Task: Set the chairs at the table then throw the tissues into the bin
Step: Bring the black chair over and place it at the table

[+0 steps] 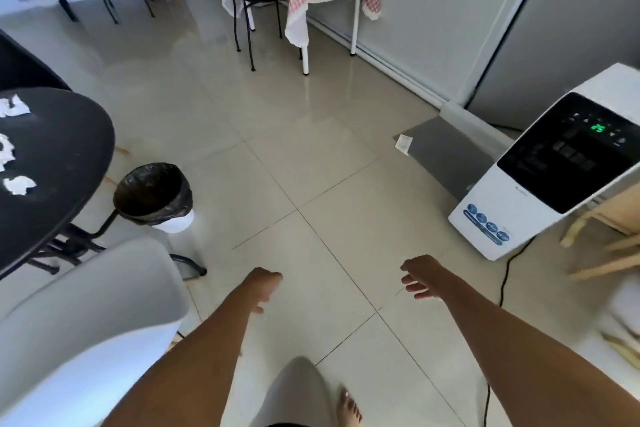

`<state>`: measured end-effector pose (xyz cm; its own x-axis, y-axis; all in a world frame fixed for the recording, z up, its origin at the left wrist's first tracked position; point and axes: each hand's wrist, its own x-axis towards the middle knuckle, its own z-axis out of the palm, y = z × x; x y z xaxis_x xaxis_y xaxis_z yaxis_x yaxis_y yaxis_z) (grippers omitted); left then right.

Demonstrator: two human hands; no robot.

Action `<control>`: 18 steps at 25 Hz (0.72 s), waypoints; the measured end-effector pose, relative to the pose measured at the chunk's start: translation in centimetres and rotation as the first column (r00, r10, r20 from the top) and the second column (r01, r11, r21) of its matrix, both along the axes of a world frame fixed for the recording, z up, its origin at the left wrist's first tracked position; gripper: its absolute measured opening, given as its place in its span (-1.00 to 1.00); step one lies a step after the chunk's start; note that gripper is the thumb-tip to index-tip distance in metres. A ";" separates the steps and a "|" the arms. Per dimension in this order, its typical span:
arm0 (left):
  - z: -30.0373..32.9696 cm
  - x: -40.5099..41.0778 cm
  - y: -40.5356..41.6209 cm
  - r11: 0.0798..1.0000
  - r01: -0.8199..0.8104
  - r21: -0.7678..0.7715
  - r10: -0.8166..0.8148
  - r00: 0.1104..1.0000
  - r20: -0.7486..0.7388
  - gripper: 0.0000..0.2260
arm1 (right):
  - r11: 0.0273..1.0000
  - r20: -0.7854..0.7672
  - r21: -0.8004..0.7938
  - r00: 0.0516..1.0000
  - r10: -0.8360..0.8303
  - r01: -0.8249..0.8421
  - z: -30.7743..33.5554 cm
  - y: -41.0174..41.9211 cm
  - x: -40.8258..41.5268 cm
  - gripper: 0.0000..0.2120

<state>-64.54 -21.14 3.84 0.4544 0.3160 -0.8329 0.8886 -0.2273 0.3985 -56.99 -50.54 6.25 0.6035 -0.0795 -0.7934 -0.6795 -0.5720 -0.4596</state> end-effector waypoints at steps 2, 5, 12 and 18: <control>0.1 5.0 1.4 0.999 -0.049 -0.018 0.049 0.999 0.022 -0.83 | 0.999 -0.011 0.014 0.999 0.043 -0.043 -0.4 1.9 5.7 -0.72; 0.3 11.7 4.6 0.990 -0.132 -0.046 0.134 0.989 0.054 -0.77 | 0.997 -0.009 0.036 0.997 0.075 -0.075 -1.3 5.4 14.1 -0.67; 0.1 27.3 14.1 0.928 -0.339 -0.156 0.347 0.937 0.031 -0.85 | 0.988 -0.035 0.063 0.989 0.141 -0.139 -1.0 16.3 34.2 -0.78; -0.8 41.9 22.7 0.861 -0.486 -0.149 0.498 0.865 0.064 -0.89 | 0.976 -0.036 0.062 0.977 0.212 -0.210 -1.5 25.4 52.1 -0.67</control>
